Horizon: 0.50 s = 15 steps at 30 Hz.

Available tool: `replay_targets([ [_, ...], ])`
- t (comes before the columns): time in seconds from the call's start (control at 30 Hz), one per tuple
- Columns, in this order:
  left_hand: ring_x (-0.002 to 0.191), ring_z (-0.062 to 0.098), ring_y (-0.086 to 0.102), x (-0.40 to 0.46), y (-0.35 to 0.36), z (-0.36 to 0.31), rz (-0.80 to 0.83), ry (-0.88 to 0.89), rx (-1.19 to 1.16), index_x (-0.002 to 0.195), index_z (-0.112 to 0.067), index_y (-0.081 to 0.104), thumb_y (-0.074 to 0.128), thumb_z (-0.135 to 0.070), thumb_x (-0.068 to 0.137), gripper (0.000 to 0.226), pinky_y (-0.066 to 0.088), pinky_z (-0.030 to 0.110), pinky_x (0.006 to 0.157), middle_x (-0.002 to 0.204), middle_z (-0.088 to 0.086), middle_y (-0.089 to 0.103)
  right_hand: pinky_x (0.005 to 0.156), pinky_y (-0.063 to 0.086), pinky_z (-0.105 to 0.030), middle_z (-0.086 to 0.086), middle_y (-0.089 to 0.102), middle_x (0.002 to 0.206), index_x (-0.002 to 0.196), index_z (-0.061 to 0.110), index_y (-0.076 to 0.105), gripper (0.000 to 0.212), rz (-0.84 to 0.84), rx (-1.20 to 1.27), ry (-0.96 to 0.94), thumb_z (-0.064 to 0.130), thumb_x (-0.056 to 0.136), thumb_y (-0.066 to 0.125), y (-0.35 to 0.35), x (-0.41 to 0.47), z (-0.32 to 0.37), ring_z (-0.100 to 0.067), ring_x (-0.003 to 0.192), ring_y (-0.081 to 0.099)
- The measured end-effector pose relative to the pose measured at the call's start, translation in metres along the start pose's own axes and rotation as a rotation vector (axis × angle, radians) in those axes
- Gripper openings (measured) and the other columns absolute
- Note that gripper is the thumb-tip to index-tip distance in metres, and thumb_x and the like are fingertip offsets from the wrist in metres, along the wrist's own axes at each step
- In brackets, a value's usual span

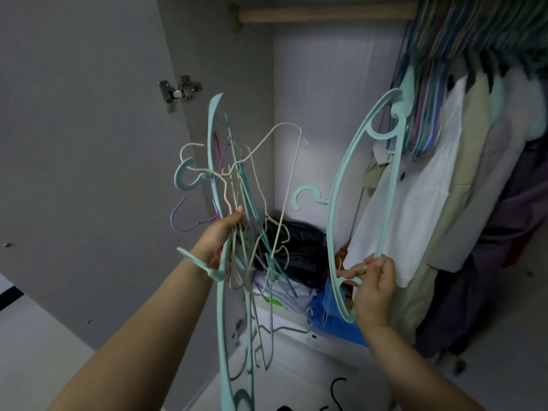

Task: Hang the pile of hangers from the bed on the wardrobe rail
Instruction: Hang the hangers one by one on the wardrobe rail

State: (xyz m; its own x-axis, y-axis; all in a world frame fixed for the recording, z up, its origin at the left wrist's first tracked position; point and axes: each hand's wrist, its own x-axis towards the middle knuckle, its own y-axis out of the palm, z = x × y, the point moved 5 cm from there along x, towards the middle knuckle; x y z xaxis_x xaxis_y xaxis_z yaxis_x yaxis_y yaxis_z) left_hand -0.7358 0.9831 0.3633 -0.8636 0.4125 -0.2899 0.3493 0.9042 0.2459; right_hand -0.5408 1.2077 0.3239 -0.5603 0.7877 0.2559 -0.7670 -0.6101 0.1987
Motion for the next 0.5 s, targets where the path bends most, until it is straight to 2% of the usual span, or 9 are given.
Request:
replay_targets([
  [0.1,0.044,0.017,0.055,0.002,0.002,0.001,-0.009,-0.001,0.037,0.059,-0.014,0.064,0.057,-0.04,0.095,0.045,0.048,0.025,0.047,0.056,0.004,0.057,0.067,0.055,-0.039,-0.003,0.061,0.054,0.084,0.018,0.044,0.029,-0.02,-0.03,-0.023,0.022,0.105,0.025,-0.008,0.004,0.003,-0.016,0.057,0.065],
  [0.17,0.045,0.015,0.055,0.003,0.005,0.001,-0.01,0.003,0.083,0.063,-0.014,0.061,0.058,-0.042,0.094,0.041,0.047,0.025,0.048,0.059,0.004,0.056,0.071,0.055,-0.04,-0.005,0.061,0.054,0.085,0.017,0.045,0.028,-0.004,-0.002,-0.034,0.024,0.105,0.026,-0.008,0.002,0.006,-0.02,0.057,0.066],
  [0.23,0.046,0.015,0.057,0.003,0.011,0.003,0.01,0.009,0.104,0.065,-0.014,0.063,0.059,-0.042,0.094,0.04,0.047,0.025,0.049,0.061,0.003,0.057,0.065,0.055,-0.034,-0.008,0.06,0.053,0.084,0.016,0.045,0.031,0.037,0.031,-0.016,0.032,0.103,0.026,-0.001,-0.001,0.009,-0.032,0.058,0.066],
  [0.3,0.05,0.016,0.062,0.003,0.015,0.005,0.044,0.016,0.093,0.064,-0.014,0.07,0.057,-0.042,0.095,0.043,0.051,0.026,0.053,0.063,0.004,0.063,0.054,0.053,-0.029,-0.009,0.057,0.051,0.084,0.012,0.045,0.032,0.092,0.057,0.063,0.028,0.105,0.026,0.008,-0.005,0.007,-0.038,0.057,0.064],
  [0.33,0.055,0.018,0.065,0.002,0.016,0.005,0.064,0.014,0.091,0.068,-0.013,0.074,0.057,-0.043,0.094,0.043,0.054,0.028,0.058,0.066,0.006,0.067,0.051,0.052,-0.03,-0.009,0.056,0.05,0.084,0.01,0.045,0.032,0.13,0.066,0.118,0.025,0.105,0.026,0.013,-0.007,0.004,-0.038,0.056,0.063],
  [0.43,0.078,0.025,0.072,-0.001,0.012,0.007,0.093,0.013,0.084,0.103,-0.009,0.075,0.064,-0.054,0.085,0.049,0.054,0.04,0.085,0.089,0.011,0.074,0.046,0.049,-0.03,-0.007,0.055,0.049,0.083,0.008,0.045,0.032,0.224,0.097,0.294,0.024,0.105,0.028,0.023,-0.012,-0.009,-0.033,0.056,0.065],
  [0.5,0.083,0.027,0.071,-0.004,0.008,0.006,0.082,0.006,0.088,0.109,-0.009,0.073,0.066,-0.053,0.083,0.052,0.052,0.045,0.092,0.095,0.013,0.074,0.043,0.045,-0.026,-0.011,0.053,0.05,0.083,0.008,0.046,0.032,0.244,0.14,0.408,0.024,0.105,0.029,0.025,-0.014,-0.017,-0.032,0.056,0.066],
])
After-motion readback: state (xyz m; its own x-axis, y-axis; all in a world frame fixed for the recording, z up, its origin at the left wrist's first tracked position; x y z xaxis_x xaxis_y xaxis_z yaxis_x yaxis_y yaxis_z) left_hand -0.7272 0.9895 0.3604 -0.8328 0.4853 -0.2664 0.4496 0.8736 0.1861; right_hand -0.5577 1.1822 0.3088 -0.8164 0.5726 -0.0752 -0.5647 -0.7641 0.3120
